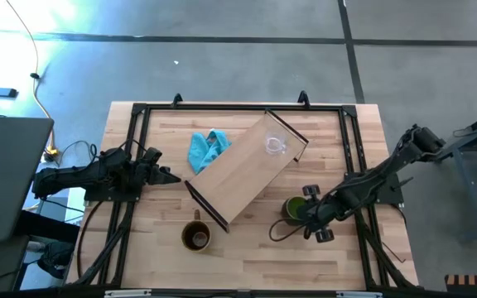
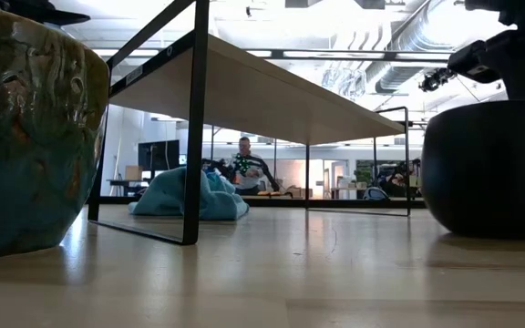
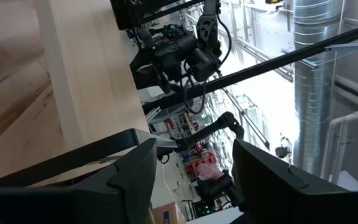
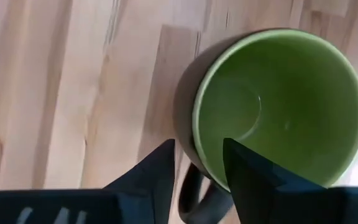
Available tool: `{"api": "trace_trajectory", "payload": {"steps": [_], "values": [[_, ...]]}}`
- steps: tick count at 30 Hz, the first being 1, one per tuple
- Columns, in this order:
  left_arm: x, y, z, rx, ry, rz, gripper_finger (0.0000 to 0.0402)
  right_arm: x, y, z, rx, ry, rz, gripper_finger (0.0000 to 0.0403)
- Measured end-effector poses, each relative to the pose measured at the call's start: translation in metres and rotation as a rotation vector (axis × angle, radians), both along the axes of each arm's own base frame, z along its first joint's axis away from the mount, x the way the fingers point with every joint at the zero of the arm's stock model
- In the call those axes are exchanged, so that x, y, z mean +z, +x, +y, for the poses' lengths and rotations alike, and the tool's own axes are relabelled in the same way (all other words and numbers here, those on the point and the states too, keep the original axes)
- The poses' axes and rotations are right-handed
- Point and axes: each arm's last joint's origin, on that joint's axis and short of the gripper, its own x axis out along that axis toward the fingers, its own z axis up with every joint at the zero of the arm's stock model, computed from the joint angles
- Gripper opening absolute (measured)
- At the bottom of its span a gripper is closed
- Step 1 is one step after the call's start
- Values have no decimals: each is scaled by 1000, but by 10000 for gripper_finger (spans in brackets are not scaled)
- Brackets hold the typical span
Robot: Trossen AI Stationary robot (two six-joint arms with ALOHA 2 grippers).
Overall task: Stack small to large cups/mugs on shelf
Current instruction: Put the black mug on the shelf
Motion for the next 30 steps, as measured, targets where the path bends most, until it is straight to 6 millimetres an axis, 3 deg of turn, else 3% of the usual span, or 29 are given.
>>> {"api": "trace_trajectory", "payload": {"steps": [8, 19, 24, 30], "values": [[0, 0, 0, -2, -20, 3, 200, -1, -3, -2, 85, -42, 30, 119], [0, 0, 0, 15, -25, 1, 200, -1, 5, -15, -26, 17, 52, 114], [0, 0, 0, 15, -25, 1, 200, 0, 11, -20, -123, 58, 36, 81], [0, 0, 1, 16, -25, 2, 200, 1, 17, -26, -217, 123, 23, 13]]}}
